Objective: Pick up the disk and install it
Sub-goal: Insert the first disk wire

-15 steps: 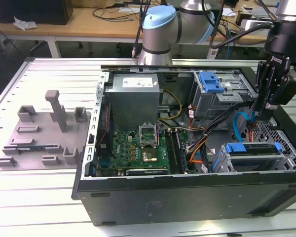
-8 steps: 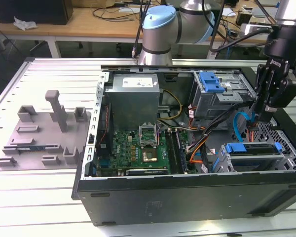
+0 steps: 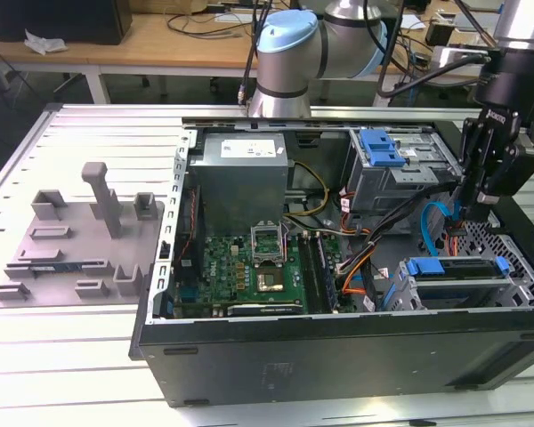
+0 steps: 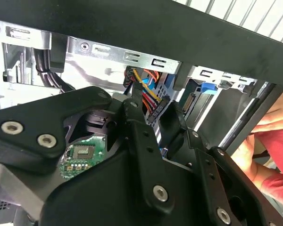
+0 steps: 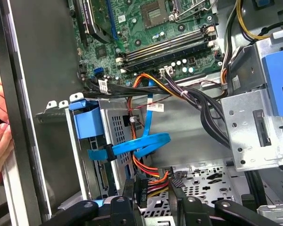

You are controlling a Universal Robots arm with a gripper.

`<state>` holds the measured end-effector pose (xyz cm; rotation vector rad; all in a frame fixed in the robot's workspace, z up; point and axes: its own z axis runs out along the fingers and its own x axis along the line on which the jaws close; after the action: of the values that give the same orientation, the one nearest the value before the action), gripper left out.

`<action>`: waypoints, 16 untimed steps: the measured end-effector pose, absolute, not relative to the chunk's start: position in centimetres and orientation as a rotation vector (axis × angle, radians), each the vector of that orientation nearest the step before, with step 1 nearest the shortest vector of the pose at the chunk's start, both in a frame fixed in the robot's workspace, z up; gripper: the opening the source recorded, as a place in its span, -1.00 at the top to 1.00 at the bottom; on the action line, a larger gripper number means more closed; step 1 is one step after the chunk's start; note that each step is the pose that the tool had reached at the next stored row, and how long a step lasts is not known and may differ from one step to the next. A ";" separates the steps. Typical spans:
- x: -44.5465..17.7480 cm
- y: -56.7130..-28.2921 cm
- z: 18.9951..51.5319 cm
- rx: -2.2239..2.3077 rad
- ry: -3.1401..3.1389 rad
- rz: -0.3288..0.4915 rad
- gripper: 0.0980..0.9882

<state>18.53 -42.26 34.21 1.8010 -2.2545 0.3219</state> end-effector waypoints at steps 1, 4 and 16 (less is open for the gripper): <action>18.5 -42.3 34.2 1.801 -2.255 0.324 0.31; 18.4 -42.3 34.2 1.800 -2.255 0.328 0.61; 18.2 -42.2 34.1 1.795 -2.250 0.341 0.84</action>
<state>18.17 -42.24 34.12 1.7952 -2.2498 0.3413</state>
